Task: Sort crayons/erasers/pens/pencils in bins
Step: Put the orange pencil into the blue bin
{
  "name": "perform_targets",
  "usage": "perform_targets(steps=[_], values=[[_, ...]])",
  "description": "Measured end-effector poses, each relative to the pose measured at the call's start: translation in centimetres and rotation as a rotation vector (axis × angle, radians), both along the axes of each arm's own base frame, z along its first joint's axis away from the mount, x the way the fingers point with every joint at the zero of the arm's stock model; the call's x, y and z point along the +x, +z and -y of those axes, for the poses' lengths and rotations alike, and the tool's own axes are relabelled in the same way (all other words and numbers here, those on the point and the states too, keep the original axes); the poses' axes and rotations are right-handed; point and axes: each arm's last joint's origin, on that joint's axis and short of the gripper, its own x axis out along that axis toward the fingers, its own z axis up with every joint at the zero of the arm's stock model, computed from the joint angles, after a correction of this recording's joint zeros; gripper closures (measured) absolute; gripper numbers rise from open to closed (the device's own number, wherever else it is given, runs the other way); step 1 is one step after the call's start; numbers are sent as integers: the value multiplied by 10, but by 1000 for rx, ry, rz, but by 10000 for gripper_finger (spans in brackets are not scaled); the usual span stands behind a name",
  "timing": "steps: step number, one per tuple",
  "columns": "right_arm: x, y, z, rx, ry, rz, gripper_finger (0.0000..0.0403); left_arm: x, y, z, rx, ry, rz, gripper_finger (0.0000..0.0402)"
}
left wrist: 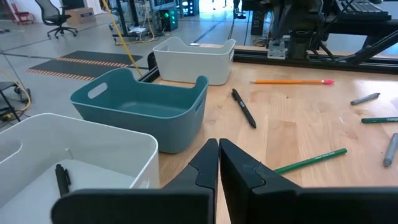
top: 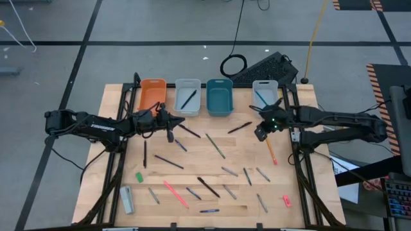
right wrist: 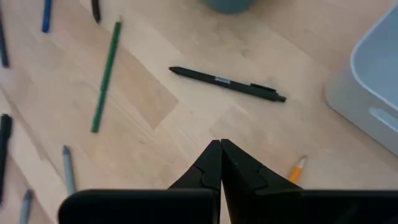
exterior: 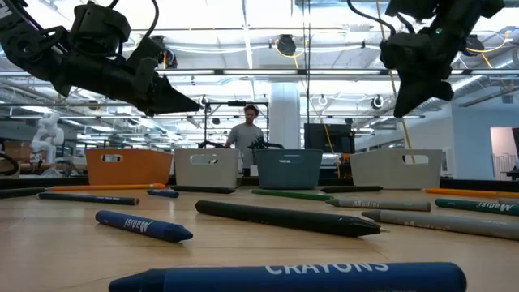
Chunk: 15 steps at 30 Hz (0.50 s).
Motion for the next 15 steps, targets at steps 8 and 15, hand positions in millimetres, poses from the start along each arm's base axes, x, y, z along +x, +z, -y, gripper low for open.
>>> perform_targets(steps=[8,15], values=[[17,17,-3,14,25,-57,403,0,0,0,-1,-4,1,393],[18,14,-4,102,-53,-198,403,0,0,0,-2,-6,-3,387]])
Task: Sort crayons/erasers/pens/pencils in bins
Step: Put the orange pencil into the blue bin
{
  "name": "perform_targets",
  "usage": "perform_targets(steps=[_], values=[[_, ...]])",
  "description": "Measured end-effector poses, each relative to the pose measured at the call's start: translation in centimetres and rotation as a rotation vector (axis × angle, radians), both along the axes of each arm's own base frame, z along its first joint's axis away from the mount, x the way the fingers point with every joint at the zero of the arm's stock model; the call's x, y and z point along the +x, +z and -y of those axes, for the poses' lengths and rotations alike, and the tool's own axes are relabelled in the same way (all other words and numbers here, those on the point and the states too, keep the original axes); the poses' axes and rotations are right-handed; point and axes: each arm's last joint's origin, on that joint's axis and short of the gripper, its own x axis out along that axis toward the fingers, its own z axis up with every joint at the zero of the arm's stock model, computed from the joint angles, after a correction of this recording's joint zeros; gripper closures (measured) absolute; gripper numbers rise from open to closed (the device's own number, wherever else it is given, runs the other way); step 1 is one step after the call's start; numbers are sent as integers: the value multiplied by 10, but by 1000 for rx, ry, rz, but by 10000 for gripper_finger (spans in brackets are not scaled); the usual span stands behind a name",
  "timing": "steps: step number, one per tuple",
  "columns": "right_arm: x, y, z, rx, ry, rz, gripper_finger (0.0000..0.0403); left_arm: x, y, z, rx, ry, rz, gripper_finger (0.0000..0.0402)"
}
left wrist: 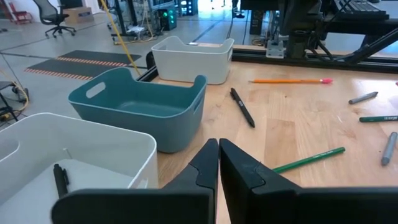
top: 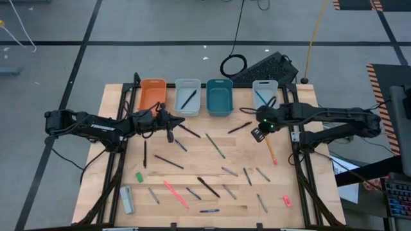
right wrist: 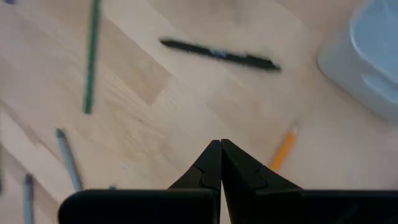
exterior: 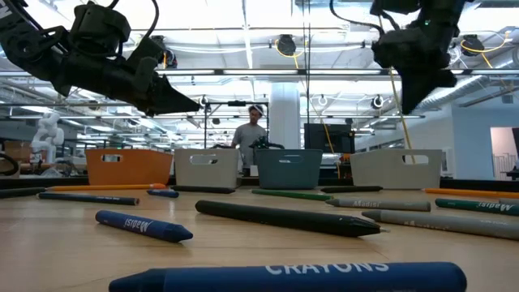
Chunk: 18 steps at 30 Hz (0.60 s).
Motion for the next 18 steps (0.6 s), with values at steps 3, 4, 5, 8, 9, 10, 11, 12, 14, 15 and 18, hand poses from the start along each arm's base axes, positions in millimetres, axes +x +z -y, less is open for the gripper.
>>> perform_targets(steps=[3,4,5,8,9,10,11,12,14,15,18], values=[[-5,-2,-3,38,-46,-55,403,0,0,0,2,-2,-1,397],[-7,-3,-4,45,-61,-74,403,0,0,0,3,-3,-2,398],[-8,-3,-6,53,-75,-90,403,0,0,0,3,-3,-3,398],[-11,-4,-12,72,-107,-124,403,0,-1,0,2,-3,-9,388],[-12,-4,-15,76,-116,-130,403,0,-1,0,1,-3,-11,385],[-12,-4,-17,78,-127,-132,403,0,-1,0,1,-3,-11,383],[-11,-5,-21,77,-136,-131,403,0,-1,0,1,-3,-11,382],[-11,-8,-24,68,-146,-134,403,0,-1,0,1,-4,-11,383],[-13,-18,-31,76,-157,-147,403,0,-1,0,3,-4,-11,388],[-14,-25,-35,84,-163,-153,403,0,-1,0,6,-5,-12,392],[-18,-46,-44,115,-193,-166,400,0,-1,0,21,-8,-16,398]])
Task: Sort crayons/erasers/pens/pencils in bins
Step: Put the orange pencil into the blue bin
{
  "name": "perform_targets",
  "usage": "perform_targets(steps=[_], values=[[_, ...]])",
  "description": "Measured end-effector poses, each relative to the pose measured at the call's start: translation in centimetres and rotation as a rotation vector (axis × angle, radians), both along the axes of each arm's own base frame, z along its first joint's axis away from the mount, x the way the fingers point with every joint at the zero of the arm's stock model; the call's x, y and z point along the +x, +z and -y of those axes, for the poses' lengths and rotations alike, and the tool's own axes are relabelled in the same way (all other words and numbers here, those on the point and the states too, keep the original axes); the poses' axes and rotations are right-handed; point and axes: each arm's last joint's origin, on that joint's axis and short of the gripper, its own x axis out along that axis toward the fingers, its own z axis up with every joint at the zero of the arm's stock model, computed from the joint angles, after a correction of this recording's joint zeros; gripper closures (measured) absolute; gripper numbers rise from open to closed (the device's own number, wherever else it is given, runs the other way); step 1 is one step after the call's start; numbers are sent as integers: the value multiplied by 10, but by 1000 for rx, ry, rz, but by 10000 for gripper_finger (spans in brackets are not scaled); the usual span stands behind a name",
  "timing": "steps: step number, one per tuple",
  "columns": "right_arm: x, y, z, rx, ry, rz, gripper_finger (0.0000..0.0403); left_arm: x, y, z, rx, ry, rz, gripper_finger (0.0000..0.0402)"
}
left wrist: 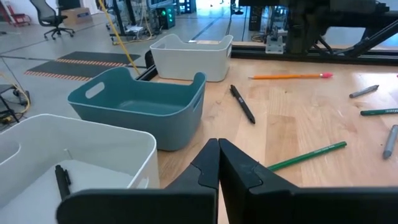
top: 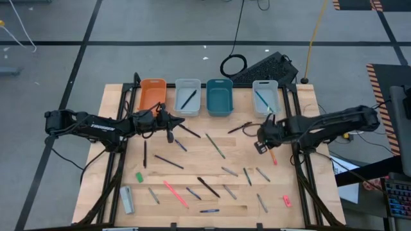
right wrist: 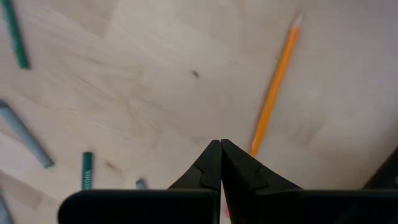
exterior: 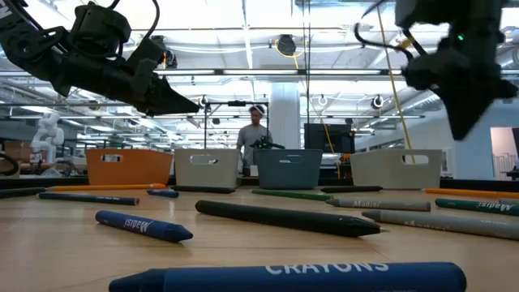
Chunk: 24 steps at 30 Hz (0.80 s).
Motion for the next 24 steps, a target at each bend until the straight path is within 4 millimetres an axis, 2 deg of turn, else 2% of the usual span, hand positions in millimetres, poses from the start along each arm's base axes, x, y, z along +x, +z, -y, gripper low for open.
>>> perform_targets(steps=[6,11,18,24], values=[[-8,-21,-4,11,-60,-37,373,0,0,0,-3,-1,1,380],[-13,-32,-3,11,-97,-59,333,0,-1,0,-5,-1,-6,376],[-22,-60,-2,16,-110,-52,278,0,-1,0,-6,-1,-13,376],[-26,-65,-1,15,-123,-68,260,0,-1,0,-6,-1,-13,376]])
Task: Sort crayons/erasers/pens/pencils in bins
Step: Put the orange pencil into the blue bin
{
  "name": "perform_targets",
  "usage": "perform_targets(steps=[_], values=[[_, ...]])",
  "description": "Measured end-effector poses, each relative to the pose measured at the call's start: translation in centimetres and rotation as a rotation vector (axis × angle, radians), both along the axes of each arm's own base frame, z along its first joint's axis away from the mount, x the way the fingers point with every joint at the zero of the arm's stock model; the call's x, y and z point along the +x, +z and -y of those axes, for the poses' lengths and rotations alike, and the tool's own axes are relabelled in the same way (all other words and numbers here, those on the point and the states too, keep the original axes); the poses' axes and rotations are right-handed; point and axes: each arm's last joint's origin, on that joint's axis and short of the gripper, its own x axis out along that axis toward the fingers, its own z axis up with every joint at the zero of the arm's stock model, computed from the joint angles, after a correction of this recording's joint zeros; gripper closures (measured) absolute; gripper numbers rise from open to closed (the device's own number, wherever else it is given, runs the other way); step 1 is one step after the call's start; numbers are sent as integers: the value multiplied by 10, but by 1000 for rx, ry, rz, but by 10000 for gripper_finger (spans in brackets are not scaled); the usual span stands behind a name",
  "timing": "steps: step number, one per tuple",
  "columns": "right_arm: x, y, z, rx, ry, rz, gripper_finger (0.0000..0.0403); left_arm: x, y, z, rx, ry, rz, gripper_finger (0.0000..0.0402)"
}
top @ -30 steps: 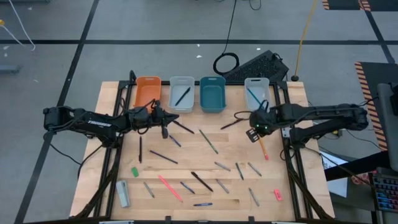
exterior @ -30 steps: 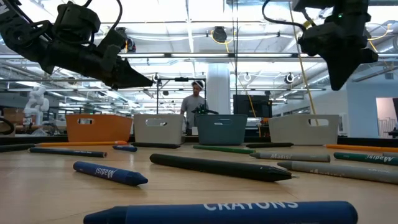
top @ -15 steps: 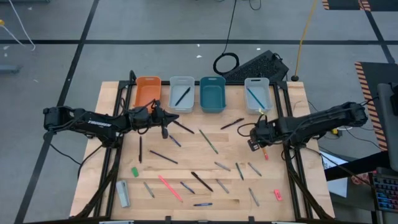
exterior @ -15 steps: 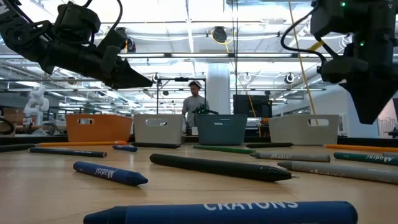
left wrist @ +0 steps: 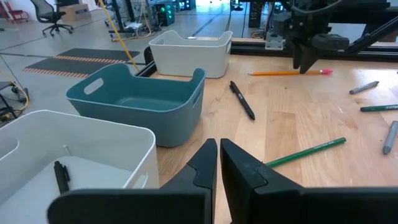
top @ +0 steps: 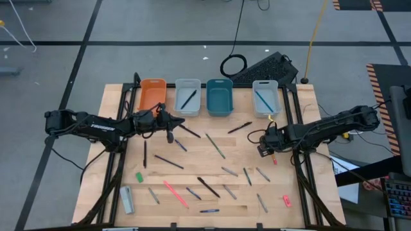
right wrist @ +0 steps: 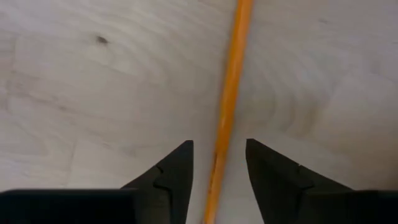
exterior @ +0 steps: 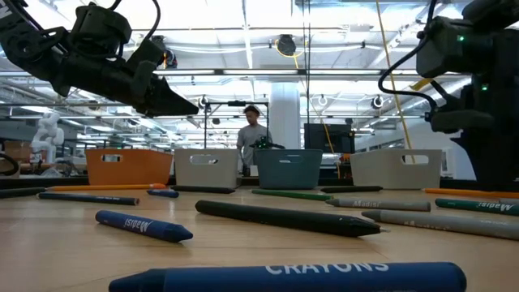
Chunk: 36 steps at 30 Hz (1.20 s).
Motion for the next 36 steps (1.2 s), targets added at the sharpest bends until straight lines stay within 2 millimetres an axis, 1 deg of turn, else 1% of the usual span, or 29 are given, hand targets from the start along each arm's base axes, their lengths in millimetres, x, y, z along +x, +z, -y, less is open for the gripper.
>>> perform_targets(steps=[5,9,14,17,20,30,33,36], values=[[0,0,0,-6,-25,3,259,0,0,0,0,0,0,376],[0,0,2,-51,-46,8,259,0,0,0,0,0,0,376],[-6,-9,2,-53,-90,-8,265,0,0,0,-1,0,-1,376],[-8,-16,3,-49,-97,7,278,0,0,0,-1,0,-2,376],[-9,-17,3,-51,-97,4,296,0,0,0,-1,0,-2,376],[-9,-17,2,-29,-95,4,375,0,-1,0,-2,0,-7,376],[-9,-17,2,-18,-94,5,383,0,-1,0,-2,0,-8,376],[-6,-15,2,-16,-73,15,382,0,-1,0,-3,0,-11,376]])
